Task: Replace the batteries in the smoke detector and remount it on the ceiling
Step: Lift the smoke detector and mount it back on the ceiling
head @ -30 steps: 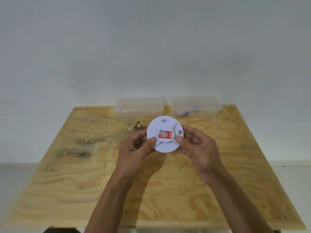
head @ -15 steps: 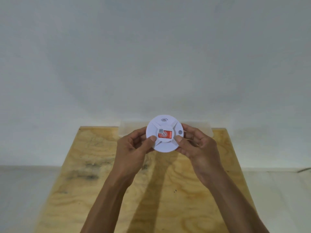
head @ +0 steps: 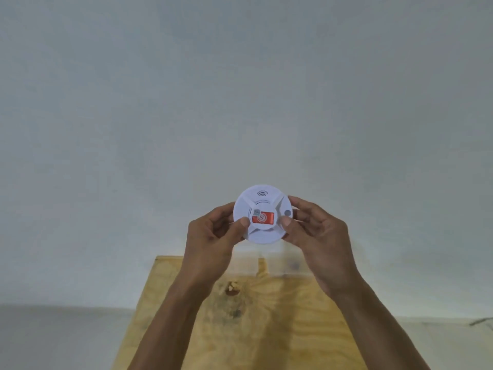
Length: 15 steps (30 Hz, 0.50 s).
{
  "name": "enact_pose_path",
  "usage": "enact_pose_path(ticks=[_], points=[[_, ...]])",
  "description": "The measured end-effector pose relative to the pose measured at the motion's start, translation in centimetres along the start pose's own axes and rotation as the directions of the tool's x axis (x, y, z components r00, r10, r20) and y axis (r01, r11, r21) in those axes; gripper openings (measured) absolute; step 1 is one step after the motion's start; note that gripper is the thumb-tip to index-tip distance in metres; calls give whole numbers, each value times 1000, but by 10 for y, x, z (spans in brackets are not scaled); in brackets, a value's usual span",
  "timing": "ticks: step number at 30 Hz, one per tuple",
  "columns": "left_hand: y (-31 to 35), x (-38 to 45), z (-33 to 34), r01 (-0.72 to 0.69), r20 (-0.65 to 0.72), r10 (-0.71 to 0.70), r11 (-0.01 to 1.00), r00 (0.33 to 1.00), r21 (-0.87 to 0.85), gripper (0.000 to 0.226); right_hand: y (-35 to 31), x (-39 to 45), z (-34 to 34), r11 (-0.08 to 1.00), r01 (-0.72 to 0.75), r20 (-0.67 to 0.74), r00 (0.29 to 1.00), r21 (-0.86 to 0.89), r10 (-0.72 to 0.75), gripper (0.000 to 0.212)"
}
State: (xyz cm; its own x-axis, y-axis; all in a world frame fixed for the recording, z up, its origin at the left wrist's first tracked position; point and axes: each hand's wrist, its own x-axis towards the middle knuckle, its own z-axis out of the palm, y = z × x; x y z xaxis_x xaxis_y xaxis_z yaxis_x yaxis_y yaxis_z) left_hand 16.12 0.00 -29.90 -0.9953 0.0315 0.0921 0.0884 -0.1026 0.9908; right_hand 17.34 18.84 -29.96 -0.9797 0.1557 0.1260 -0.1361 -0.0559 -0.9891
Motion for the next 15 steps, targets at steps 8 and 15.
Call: enact_pose_path(ticks=[8, 15], points=[[77, 49, 5, -238, -11, 239, 970, 971, 48, 28, -70, 48, 22, 970, 237, -57, 969, -48, -239, 32], [163, 97, 19, -456, -15, 457, 889, 889, 52, 26, -155, 103, 39, 883, 459, -120, 876, -97, -468, 29]])
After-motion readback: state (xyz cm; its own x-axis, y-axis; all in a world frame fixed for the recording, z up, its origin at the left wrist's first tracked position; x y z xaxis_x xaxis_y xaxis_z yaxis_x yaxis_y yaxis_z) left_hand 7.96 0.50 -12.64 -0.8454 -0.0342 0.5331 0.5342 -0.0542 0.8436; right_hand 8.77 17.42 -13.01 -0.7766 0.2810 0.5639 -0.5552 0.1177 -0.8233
